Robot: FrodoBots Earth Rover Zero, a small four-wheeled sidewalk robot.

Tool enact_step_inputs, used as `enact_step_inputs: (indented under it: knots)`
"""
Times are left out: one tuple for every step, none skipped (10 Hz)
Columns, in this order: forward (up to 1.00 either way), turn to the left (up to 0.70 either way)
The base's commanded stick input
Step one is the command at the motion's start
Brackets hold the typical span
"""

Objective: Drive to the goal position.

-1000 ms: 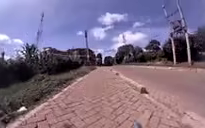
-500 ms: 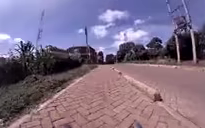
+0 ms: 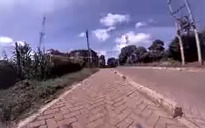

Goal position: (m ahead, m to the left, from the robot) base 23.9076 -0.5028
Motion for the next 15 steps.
enact_step_inputs:
  knots:
    - [1.0,-0.22]
    - [1.0,-0.15]
    - [1.0,0.0]
    - [1.0,0.0]
    - [1.0,0.0]
    - [1.0,0.0]
    - [1.0,-0.06]
    - [1.0,-0.24]
    - [1.0,-0.35]
    - [1.0,-0.2]
    - [1.0,0.0]
    - [1.0,0.0]
    - [1.0,0.0]
    - [1.0,0.0]
    - [1.0,0.0]
